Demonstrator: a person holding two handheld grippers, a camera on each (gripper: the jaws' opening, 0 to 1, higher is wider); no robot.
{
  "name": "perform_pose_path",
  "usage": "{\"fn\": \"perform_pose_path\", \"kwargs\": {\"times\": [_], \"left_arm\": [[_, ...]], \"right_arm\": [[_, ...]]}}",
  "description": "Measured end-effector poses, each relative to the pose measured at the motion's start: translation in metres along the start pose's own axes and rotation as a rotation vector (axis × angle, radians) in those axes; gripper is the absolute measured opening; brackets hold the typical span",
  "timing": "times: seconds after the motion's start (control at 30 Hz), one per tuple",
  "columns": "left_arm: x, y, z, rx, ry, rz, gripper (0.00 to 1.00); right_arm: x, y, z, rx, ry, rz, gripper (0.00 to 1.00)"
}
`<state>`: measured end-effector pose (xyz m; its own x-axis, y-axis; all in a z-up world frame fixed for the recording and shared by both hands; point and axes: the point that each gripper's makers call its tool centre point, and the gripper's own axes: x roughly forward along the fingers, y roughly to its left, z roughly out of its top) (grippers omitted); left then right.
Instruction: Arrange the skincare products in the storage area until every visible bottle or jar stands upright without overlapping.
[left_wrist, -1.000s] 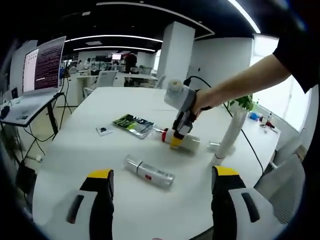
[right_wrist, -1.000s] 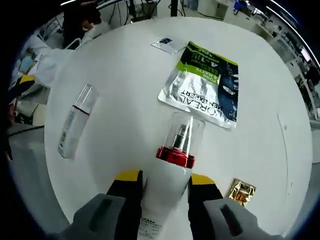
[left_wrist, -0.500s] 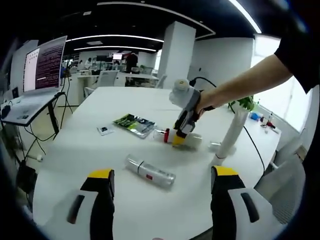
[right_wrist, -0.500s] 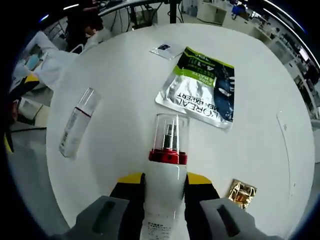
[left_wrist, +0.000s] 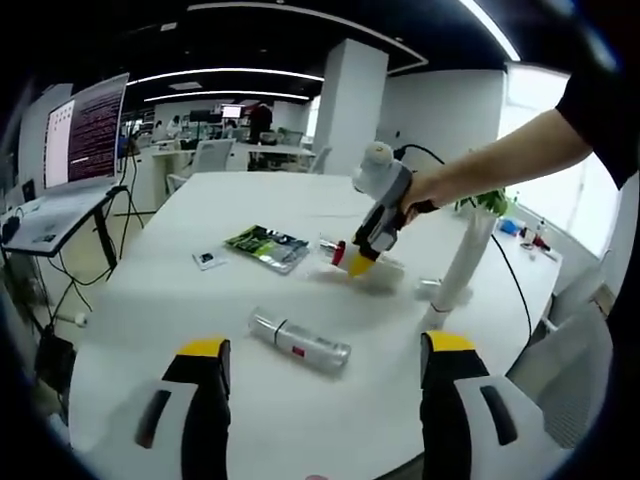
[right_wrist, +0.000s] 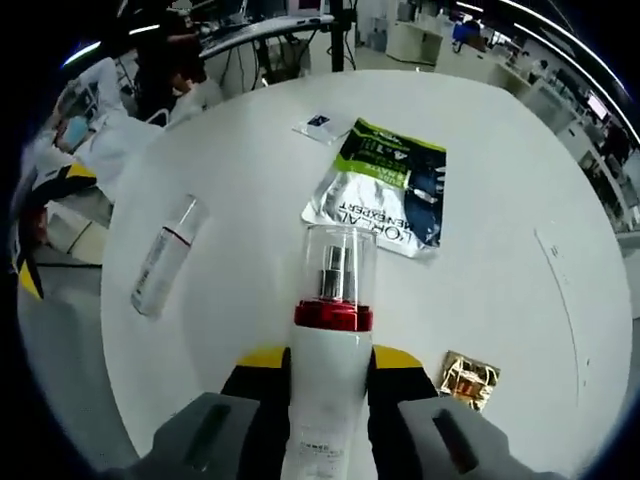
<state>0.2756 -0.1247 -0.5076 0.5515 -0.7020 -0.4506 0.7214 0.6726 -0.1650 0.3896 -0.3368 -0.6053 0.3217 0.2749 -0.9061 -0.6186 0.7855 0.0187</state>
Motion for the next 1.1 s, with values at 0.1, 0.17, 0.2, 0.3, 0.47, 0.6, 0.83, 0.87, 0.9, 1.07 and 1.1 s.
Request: {"fn": "perform_pose_path", "kwargs": {"times": [0.1, 0.17, 0.2, 0.3, 0.47, 0.6, 0.83, 0.87, 0.9, 1.07, 1.1], "left_arm": [[0.000, -0.001, 0.000, 0.006, 0.002, -0.004, 0.71], [0.001, -0.002, 0.000, 0.010, 0.003, -0.011, 0.71], [0.001, -0.004, 0.001, 0.009, -0.003, -0.019, 0.72], [0.001, -0.008, 0.004, 0.009, -0.019, -0.033, 0.74], [0.002, -0.008, 0.002, 0.029, -0.005, -0.041, 0.73], [0.003, -0.013, 0.002, 0.045, 0.000, -0.055, 0.73], [0.004, -0.017, -0.001, 0.069, 0.015, -0.079, 0.74], [0.004, -0.018, -0.002, 0.074, 0.018, -0.082, 0.74], [0.004, -0.018, -0.002, 0.078, 0.019, -0.084, 0.74], [0.005, -0.023, -0.003, 0.094, 0.029, -0.103, 0.74], [0.005, -0.024, -0.004, 0.095, 0.031, -0.104, 0.75]], "right_arm": [[-0.012, -0.006, 0.000, 0.026, -0.037, -0.008, 0.20], [-0.021, -0.008, -0.001, 0.048, -0.064, -0.019, 0.20], [-0.026, -0.007, -0.001, 0.062, -0.080, -0.023, 0.20], [-0.036, -0.014, -0.007, 0.109, -0.127, -0.038, 0.20], [-0.057, -0.027, -0.019, 0.160, -0.165, -0.076, 0.19], [-0.077, -0.029, -0.035, 0.215, -0.202, -0.099, 0.19], [-0.105, -0.037, -0.053, 0.291, -0.267, -0.145, 0.19], [-0.112, -0.039, -0.057, 0.309, -0.284, -0.157, 0.19], [-0.116, -0.039, -0.059, 0.317, -0.292, -0.164, 0.19], [-0.135, -0.044, -0.082, 0.383, -0.333, -0.196, 0.19], [-0.139, -0.044, -0.088, 0.391, -0.337, -0.204, 0.19]]}}
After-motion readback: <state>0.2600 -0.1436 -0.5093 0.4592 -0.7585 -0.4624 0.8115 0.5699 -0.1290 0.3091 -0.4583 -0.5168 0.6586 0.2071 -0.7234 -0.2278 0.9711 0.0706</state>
